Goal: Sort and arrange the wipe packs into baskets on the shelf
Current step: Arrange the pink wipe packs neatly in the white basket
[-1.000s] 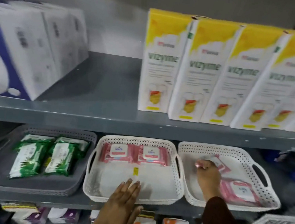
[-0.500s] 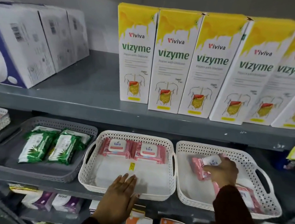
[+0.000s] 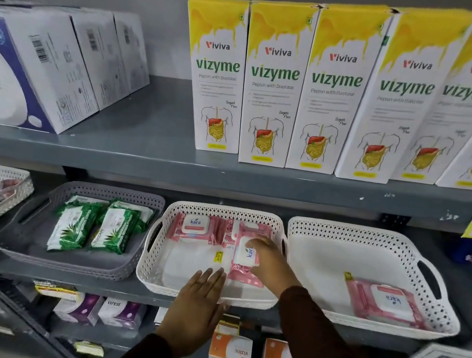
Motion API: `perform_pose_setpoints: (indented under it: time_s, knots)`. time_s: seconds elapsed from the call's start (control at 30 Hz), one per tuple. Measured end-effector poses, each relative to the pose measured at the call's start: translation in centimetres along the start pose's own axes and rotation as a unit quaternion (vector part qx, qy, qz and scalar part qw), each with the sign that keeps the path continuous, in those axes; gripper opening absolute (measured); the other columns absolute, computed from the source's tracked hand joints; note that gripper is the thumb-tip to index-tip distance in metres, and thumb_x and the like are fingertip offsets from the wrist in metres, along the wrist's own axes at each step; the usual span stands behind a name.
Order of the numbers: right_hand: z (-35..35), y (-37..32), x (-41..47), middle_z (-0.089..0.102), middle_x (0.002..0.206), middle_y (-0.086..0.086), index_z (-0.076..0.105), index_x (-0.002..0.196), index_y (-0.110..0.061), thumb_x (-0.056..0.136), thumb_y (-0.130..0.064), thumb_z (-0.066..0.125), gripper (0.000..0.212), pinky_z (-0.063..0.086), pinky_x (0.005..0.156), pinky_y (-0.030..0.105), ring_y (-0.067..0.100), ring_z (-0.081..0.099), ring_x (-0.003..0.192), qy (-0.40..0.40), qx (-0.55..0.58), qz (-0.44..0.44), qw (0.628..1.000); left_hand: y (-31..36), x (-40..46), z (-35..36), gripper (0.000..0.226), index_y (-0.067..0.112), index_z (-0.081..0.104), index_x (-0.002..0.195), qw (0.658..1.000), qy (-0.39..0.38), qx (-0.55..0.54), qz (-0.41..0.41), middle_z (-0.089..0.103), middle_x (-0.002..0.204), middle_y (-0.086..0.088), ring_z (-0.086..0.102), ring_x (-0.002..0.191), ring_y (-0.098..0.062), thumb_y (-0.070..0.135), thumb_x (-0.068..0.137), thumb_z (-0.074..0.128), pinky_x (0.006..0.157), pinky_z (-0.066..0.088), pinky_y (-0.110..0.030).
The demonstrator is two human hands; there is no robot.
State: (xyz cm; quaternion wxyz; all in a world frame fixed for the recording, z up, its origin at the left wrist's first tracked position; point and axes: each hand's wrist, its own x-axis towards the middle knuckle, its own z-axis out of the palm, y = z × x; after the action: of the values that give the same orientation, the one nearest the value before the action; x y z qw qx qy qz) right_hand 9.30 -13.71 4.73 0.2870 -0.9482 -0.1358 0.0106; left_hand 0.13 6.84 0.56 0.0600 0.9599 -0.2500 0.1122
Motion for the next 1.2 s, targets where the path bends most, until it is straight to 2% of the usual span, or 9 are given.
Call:
perform_pose_setpoints:
  time_s: [0.13,0.27,0.4,0.5,0.63,0.77,0.93,1.03,1.2]
  knots:
    - [-0.6,0.0,-0.8,0.042,0.149,-0.003,0.06,0.132,-0.019,0.085,-0.025,0.073,0.048,0.033,0.114,0.029,0.016,0.039,0.138,0.024,0.058,0.018,0.998,-0.3,-0.2,0.3,0.057,0.007,0.041,0.144,1.0,0.002,0.004,0.003,0.041,0.149,-0.008,0.032,0.139,-0.019,0.044,0.104,0.024,0.113,0.015,-0.035]
    - [-3.9,3.3,-3.6,0.069,0.102,0.012,0.069,0.101,-0.004,0.09,-0.02,0.064,0.02,0.054,0.083,0.035,0.026,0.064,0.091,0.245,0.046,0.133,0.959,-0.3,-0.2,0.6,0.058,0.007,0.039,0.146,1.0,0.008,0.007,0.001,0.038,0.151,-0.007,0.029,0.141,-0.019,0.044,0.102,0.029,0.114,0.012,-0.037]
    - [-7.6,10.0,-6.7,0.054,0.128,0.023,0.054,0.122,-0.009,0.084,-0.048,0.053,0.054,0.045,0.097,0.043,0.038,0.052,0.116,0.134,-0.078,0.48,0.863,-0.2,-0.1,0.8,0.058,0.007,0.04,0.145,1.0,0.012,-0.001,0.0,0.04,0.149,-0.008,0.03,0.14,-0.019,0.044,0.102,0.029,0.115,0.007,-0.034]
    - [-8.6,13.5,-8.1,0.048,0.134,0.027,0.047,0.129,-0.009,0.071,-0.058,0.06,0.078,0.038,0.105,0.054,0.046,0.046,0.123,0.109,-0.085,0.553,0.822,-0.1,0.1,0.8,0.058,0.007,0.041,0.144,1.0,0.014,-0.015,-0.003,0.042,0.149,-0.008,0.031,0.139,-0.018,0.043,0.1,0.032,0.116,0.005,-0.033]
    - [-8.4,12.7,-7.2,0.056,0.123,0.019,0.049,0.121,-0.006,0.06,-0.043,0.083,0.079,0.048,0.096,0.046,0.038,0.053,0.115,0.106,-0.034,0.504,0.857,-0.1,0.1,0.9,0.058,0.009,0.041,0.145,1.0,0.006,-0.022,-0.009,0.043,0.148,-0.006,0.033,0.138,-0.017,0.046,0.101,0.029,0.116,0.002,-0.03]
    - [-5.4,9.7,-5.5,0.063,0.107,0.011,0.05,0.112,-0.017,0.05,-0.041,0.085,0.075,0.053,0.086,0.042,0.033,0.06,0.101,0.117,-0.019,0.413,0.903,-0.5,0.0,1.0,0.063,0.015,0.031,0.151,0.999,0.001,-0.042,-0.008,0.031,0.155,0.0,0.019,0.145,-0.017,0.053,0.102,0.021,0.115,0.007,-0.034]
    - [-5.1,6.9,-4.5,0.069,0.094,0.007,0.051,0.106,-0.018,0.047,-0.046,0.09,0.076,0.054,0.078,0.04,0.031,0.064,0.086,0.312,-0.058,0.273,0.908,-3.5,-1.9,0.3,0.065,0.012,0.03,0.15,0.998,-0.001,-0.038,-0.048,0.026,0.156,0.001,0.017,0.146,-0.023,0.054,0.101,0.027,0.115,0.005,-0.033]
    - [-5.9,3.4,-2.4,0.067,0.104,0.008,0.058,0.102,-0.021,0.048,-0.029,0.095,0.066,0.051,0.082,0.04,0.031,0.061,0.095,0.392,0.016,0.117,0.912,-6.1,-3.1,-0.1,0.066,0.01,0.03,0.151,0.997,0.007,-0.026,-0.07,0.026,0.157,-0.002,0.017,0.146,-0.024,0.052,0.1,0.027,0.115,0.008,-0.036]
    - [-0.7,-5.4,2.1,0.061,0.12,-0.012,0.061,0.084,-0.035,0.048,-0.036,0.093,0.049,0.048,0.091,0.03,0.012,0.056,0.108,0.176,0.114,-0.05,0.976,-7.6,-4.0,-0.5,0.07,0.008,0.025,0.152,0.995,0.002,-0.037,-0.091,0.026,0.157,-0.003,0.017,0.146,-0.023,0.055,0.1,0.018,0.114,0.009,-0.036]
